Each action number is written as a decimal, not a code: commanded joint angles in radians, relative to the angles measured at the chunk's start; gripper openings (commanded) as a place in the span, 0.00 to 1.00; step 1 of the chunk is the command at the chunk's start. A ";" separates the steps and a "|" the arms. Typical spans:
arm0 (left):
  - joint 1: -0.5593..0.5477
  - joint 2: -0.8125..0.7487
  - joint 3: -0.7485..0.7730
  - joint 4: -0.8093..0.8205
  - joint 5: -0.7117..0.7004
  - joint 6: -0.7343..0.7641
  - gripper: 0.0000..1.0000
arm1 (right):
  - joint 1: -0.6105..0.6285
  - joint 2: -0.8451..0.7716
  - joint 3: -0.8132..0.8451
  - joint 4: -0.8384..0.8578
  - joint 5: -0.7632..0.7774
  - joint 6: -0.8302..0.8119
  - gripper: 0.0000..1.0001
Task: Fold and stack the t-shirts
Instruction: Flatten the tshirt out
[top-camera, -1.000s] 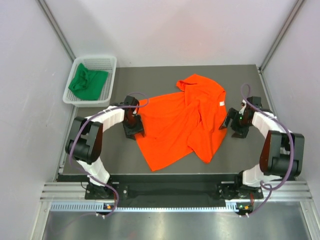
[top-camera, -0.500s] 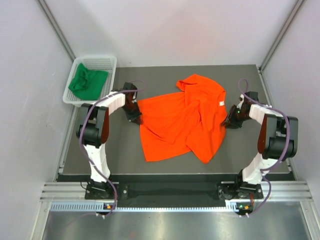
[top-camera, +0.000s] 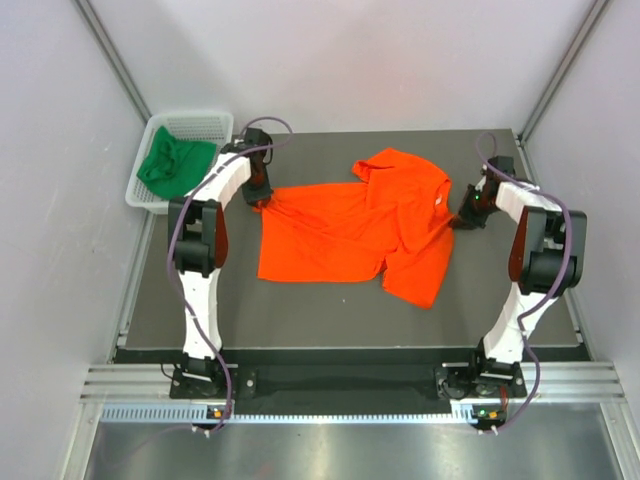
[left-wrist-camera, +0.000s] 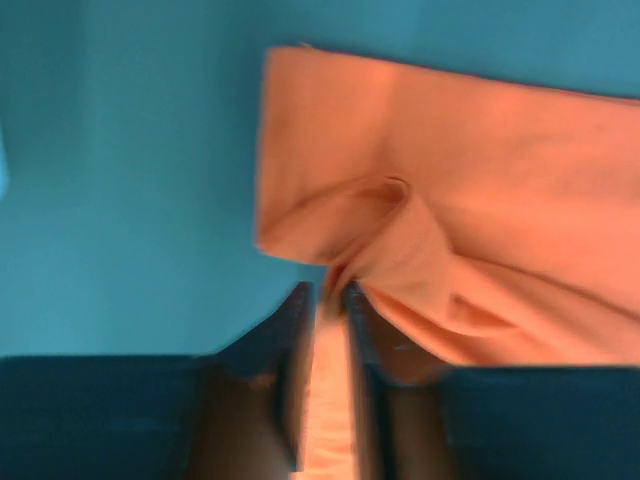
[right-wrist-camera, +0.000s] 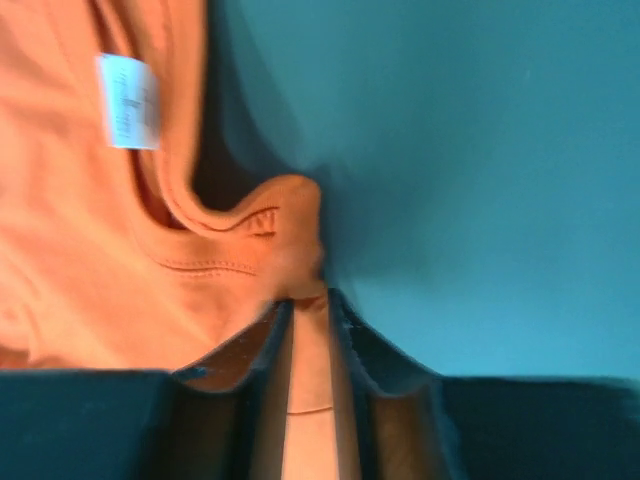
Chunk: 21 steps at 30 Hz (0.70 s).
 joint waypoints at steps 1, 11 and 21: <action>0.009 -0.030 0.029 -0.077 -0.069 0.049 0.31 | 0.026 -0.019 0.084 -0.071 0.076 -0.042 0.23; 0.000 -0.466 -0.460 0.035 0.035 -0.009 0.37 | 0.055 -0.402 -0.164 -0.068 -0.011 -0.028 1.00; 0.001 -0.777 -0.838 0.090 0.170 -0.192 0.36 | 0.032 -0.714 -0.505 0.084 -0.433 0.177 1.00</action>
